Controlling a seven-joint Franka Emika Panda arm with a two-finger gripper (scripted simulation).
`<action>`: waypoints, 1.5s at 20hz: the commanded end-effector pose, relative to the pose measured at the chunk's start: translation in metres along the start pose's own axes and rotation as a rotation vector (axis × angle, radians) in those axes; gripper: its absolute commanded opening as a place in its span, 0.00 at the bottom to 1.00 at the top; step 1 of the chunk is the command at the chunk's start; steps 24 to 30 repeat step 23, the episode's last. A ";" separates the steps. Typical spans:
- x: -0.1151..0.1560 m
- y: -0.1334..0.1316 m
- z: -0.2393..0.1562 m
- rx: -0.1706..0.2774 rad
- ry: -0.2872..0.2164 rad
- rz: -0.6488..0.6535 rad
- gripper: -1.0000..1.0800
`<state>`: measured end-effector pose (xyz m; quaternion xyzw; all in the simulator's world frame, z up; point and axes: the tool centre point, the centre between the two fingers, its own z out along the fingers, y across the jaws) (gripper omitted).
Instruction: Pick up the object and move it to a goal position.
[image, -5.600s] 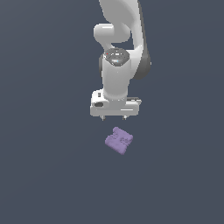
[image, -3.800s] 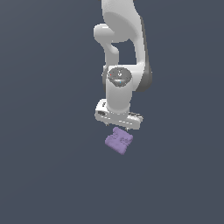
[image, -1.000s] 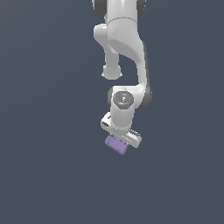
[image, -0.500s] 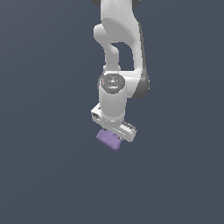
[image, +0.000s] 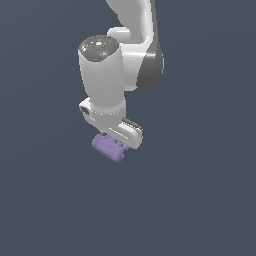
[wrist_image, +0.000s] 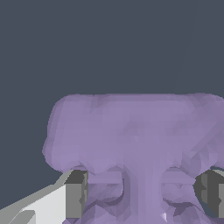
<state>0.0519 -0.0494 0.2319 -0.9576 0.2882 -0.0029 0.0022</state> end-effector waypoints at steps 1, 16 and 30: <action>0.008 0.010 -0.027 -0.001 -0.001 0.000 0.00; 0.044 0.043 -0.121 -0.006 -0.004 0.000 0.00; 0.047 0.046 -0.129 -0.006 -0.004 0.000 0.00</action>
